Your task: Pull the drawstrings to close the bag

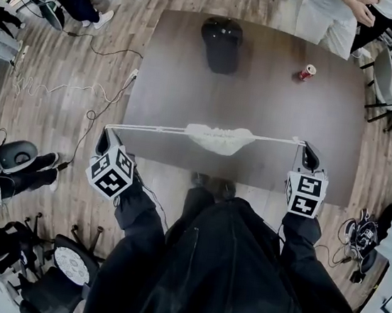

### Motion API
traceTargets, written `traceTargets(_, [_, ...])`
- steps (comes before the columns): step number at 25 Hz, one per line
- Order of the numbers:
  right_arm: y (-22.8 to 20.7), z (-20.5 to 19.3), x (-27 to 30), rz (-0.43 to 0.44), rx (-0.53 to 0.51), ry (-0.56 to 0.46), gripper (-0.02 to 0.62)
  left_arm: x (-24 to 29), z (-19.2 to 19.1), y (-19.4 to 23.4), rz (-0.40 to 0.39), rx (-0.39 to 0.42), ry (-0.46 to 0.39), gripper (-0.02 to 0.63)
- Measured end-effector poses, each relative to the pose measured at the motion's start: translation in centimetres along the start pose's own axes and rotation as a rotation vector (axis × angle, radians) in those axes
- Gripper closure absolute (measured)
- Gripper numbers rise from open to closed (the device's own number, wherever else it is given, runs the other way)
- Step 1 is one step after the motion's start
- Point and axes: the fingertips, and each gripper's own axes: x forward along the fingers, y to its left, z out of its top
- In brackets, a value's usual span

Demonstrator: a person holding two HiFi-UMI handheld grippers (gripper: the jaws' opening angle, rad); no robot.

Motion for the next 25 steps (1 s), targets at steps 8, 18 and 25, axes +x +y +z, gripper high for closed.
traceTargets(8, [-1.3,-0.6,1.7,0.032,0.119,0.003,0.569,1.7,-0.6,-2.0,-0.095,-0.036,0.041,0.571])
traceTargets(18, [-3.8,5.3,4.9,0.024,0.130,-0.115,0.569,4.7,3.8,-7.4,-0.208,-0.017,-0.030,0.571])
traceTargets(25, [-1.7,2.8,3.3,0.085,0.110,-0.093,0.569,3.3,0.9,-7.4,-0.238,0.067,0.024,0.569])
